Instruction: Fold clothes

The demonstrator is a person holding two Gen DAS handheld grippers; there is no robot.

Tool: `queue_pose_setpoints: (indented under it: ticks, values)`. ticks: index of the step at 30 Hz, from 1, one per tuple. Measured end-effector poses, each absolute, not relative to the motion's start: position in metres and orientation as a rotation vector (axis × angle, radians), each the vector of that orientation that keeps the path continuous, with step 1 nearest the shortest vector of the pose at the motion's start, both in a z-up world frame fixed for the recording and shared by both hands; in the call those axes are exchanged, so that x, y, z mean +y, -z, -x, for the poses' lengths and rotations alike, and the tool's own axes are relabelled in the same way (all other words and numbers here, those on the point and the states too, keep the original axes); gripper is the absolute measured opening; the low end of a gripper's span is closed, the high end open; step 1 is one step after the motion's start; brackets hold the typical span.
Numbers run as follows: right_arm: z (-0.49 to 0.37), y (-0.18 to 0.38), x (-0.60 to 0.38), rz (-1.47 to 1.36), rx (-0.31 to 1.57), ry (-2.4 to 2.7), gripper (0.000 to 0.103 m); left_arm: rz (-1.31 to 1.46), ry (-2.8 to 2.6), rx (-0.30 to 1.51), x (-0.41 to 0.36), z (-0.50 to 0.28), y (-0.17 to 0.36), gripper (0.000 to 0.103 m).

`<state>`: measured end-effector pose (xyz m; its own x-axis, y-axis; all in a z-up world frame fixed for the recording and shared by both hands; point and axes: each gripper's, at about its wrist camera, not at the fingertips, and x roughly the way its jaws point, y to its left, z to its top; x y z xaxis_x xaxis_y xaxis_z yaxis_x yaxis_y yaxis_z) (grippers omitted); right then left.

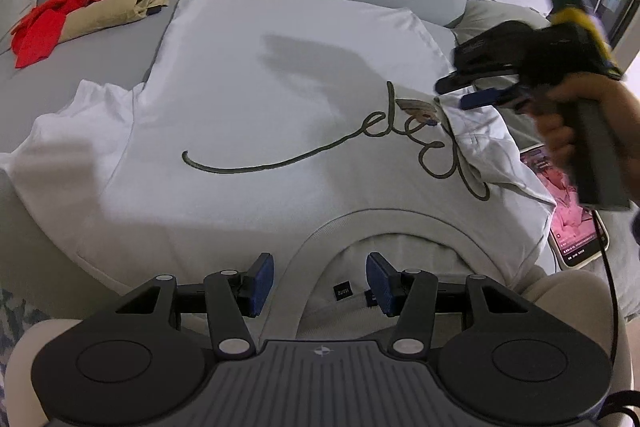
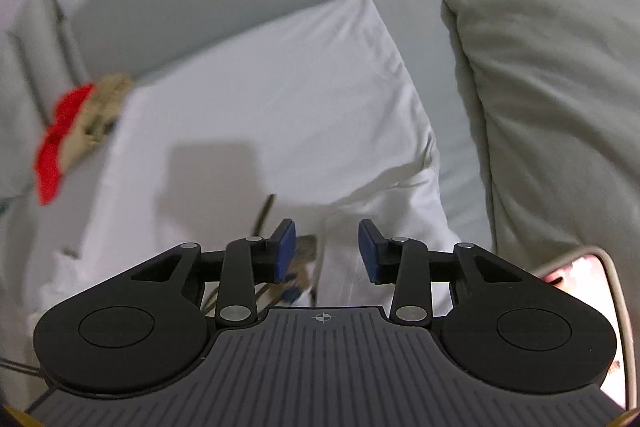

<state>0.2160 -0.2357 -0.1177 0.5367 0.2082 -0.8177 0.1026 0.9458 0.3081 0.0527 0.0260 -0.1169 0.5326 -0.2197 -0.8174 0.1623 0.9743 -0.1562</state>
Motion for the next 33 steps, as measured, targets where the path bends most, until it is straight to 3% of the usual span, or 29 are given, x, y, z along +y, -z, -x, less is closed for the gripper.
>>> queue_pose_setpoints:
  ticks: [5,6,7,8,10,14,15,16,17,18,20,23,25,26,27,33]
  values:
    - [-0.227,0.135,-0.223,-0.244,1.052,0.008,0.039,0.073,0.226,0.999,0.029,-0.057,0.123,0.051]
    - [-0.226,0.136,-0.223,-0.239,1.042,0.025,0.035,0.074,0.225,0.998,0.029,-0.057,0.124,0.051]
    - [-0.225,0.136,-0.224,-0.243,1.033,0.04,0.02,0.078,0.227,0.999,0.03,-0.057,0.124,0.051]
    - [-0.223,0.137,-0.226,-0.247,1.024,0.053,0.013,0.082,0.227,0.998,0.03,-0.057,0.124,0.051]
    - [-0.221,0.136,-0.232,-0.262,1.006,0.055,0.006,0.086,0.228,0.996,0.031,-0.057,0.124,0.051]
    - [-0.208,0.124,-0.236,-0.306,0.874,-0.026,0.006,0.082,0.226,0.997,0.03,-0.057,0.125,0.051]
    - [-0.206,0.122,-0.236,-0.314,0.868,-0.046,0.006,0.079,0.225,0.997,0.029,-0.057,0.124,0.051]
    - [-0.208,0.123,-0.234,-0.317,0.904,-0.068,0.019,0.077,0.224,0.997,0.028,-0.057,0.124,0.051]
    - [-0.209,0.125,-0.233,-0.323,0.943,-0.09,0.038,0.078,0.225,0.996,0.028,-0.056,0.122,0.051]
    - [-0.211,0.127,-0.233,-0.336,0.994,-0.109,0.047,0.079,0.227,0.994,0.028,-0.055,0.121,0.051]
    - [-0.202,0.12,-0.243,-0.373,0.988,-0.123,0.048,0.08,0.231,0.988,0.028,-0.054,0.119,0.051]
    - [-0.176,0.097,-0.268,-0.436,0.868,-0.116,0.048,0.109,0.283,0.959,0.022,-0.057,0.113,0.04]
    - [-0.156,0.08,-0.294,-0.481,0.779,-0.056,0.042,0.14,0.354,0.934,0.01,-0.067,0.107,0.025]
    - [-0.149,0.075,-0.304,-0.476,0.762,-0.015,0.02,0.153,0.39,0.918,0.002,-0.073,0.105,0.019]
    - [-0.144,0.071,-0.312,-0.467,0.756,0.015,0.011,0.16,0.43,0.894,-0.01,-0.082,0.103,0.018]
    - [-0.152,0.096,-0.306,-0.354,0.986,-0.097,0.009,0.06,0.6,0.786,-0.091,-0.129,0.107,0.015]
